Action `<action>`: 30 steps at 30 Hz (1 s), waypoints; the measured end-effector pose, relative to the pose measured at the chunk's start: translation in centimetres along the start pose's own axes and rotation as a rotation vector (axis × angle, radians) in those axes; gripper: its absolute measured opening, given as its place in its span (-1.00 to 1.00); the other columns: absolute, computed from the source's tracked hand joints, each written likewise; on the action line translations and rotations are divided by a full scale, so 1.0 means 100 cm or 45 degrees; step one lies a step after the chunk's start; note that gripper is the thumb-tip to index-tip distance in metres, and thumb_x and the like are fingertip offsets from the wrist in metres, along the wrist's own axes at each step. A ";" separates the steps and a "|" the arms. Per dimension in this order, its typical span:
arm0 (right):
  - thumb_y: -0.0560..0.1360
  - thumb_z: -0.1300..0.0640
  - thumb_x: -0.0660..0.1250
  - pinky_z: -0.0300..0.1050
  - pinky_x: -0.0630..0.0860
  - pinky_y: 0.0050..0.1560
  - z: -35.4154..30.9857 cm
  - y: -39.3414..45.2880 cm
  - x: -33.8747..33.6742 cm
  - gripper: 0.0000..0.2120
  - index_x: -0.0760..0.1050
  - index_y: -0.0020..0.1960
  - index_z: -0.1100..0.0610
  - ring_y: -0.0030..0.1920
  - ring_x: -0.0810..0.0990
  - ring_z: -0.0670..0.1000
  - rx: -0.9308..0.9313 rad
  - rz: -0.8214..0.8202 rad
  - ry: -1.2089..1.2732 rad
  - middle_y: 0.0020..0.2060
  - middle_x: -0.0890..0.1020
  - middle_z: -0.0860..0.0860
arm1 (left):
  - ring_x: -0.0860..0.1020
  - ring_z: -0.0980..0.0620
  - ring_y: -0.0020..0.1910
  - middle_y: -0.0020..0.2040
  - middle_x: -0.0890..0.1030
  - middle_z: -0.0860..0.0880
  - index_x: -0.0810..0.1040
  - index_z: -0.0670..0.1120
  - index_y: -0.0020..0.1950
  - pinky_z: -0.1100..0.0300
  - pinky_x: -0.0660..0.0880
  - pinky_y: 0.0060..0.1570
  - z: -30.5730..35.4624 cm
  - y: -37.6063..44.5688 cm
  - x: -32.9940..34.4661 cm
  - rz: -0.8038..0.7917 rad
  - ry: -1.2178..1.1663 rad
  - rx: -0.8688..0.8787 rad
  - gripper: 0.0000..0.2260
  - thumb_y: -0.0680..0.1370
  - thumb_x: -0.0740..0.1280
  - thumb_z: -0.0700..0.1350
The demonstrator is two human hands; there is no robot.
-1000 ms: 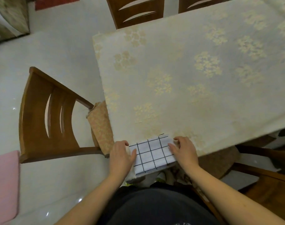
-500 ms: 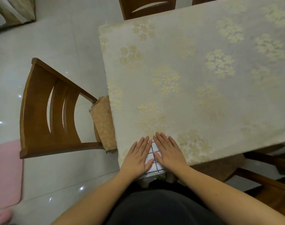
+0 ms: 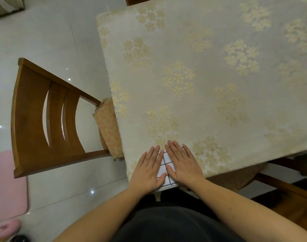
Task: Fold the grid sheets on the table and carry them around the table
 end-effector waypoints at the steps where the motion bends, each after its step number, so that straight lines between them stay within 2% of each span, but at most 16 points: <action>1: 0.57 -0.17 0.04 0.09 0.05 0.48 0.000 0.000 0.000 -0.33 0.09 0.57 0.16 0.57 0.05 0.02 -0.004 0.006 0.001 0.57 0.10 0.07 | -0.02 -0.06 0.58 0.60 0.00 -0.10 -0.04 -0.08 0.59 -0.04 0.02 0.50 0.000 0.000 0.000 0.002 0.000 0.004 -0.29 0.56 0.12 0.21; 9: 0.56 -0.15 0.09 0.06 -0.02 0.52 0.000 0.000 -0.001 -0.32 0.07 0.58 0.13 0.57 0.01 0.01 -0.021 0.022 0.013 0.57 0.09 0.06 | 0.00 -0.09 0.58 0.59 0.05 -0.15 0.04 -0.11 0.59 -0.05 0.02 0.50 0.001 0.001 -0.001 0.001 0.050 0.017 -0.26 0.52 0.18 0.22; 14: 0.57 -0.16 0.05 0.04 -0.08 0.53 0.000 -0.001 0.000 -0.32 -0.01 0.58 0.12 0.57 -0.02 0.00 -0.010 0.010 0.010 0.58 0.05 0.05 | -0.02 -0.10 0.58 0.59 0.03 -0.15 -0.01 -0.10 0.59 -0.06 0.01 0.50 0.001 0.001 -0.002 -0.023 0.067 0.014 -0.25 0.52 0.16 0.21; 21: 0.58 -0.18 -0.01 0.04 -0.08 0.53 0.000 0.000 -0.003 -0.34 0.01 0.60 0.08 0.58 -0.04 0.00 -0.005 -0.049 0.004 0.58 0.02 0.02 | -0.03 -0.10 0.58 0.59 -0.01 -0.14 -0.03 -0.11 0.59 -0.06 -0.02 0.50 0.003 0.001 -0.002 -0.066 0.116 0.011 -0.29 0.55 0.11 0.19; 24: 0.58 -0.19 -0.04 0.04 -0.09 0.52 -0.001 -0.001 -0.004 -0.35 0.02 0.59 0.08 0.58 -0.03 0.01 0.016 -0.102 0.005 0.58 0.05 0.02 | -0.07 -0.11 0.58 0.59 -0.09 -0.12 -0.11 -0.09 0.59 -0.03 -0.10 0.50 0.001 0.001 -0.001 -0.153 0.129 0.003 -0.31 0.59 0.04 0.21; 27: 0.57 -0.20 -0.12 -0.02 -0.24 0.52 -0.003 0.001 -0.010 -0.33 -0.07 0.60 0.06 0.58 -0.12 0.00 -0.020 -0.109 0.008 0.59 -0.04 0.01 | -0.15 -0.09 0.57 0.58 -0.20 -0.10 -0.18 -0.08 0.59 -0.03 -0.13 0.53 0.005 0.005 -0.013 -0.246 0.146 0.035 -0.30 0.60 0.04 0.22; 30: 0.60 -0.15 -0.01 -0.03 -0.24 0.51 -0.007 -0.002 -0.031 -0.35 -0.10 0.60 0.06 0.58 -0.09 0.00 0.020 -0.164 0.058 0.59 -0.04 0.02 | -0.06 -0.09 0.57 0.61 -0.08 -0.11 -0.08 -0.08 0.60 -0.03 -0.03 0.51 0.010 0.012 -0.045 -0.312 0.089 -0.008 -0.32 0.60 0.10 0.18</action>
Point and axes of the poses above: each hand's wrist, its own y-axis towards the middle knuckle, its own x-axis out of the palm, z = x × y, the point moved 9 cm from there along y, towards the middle knuckle
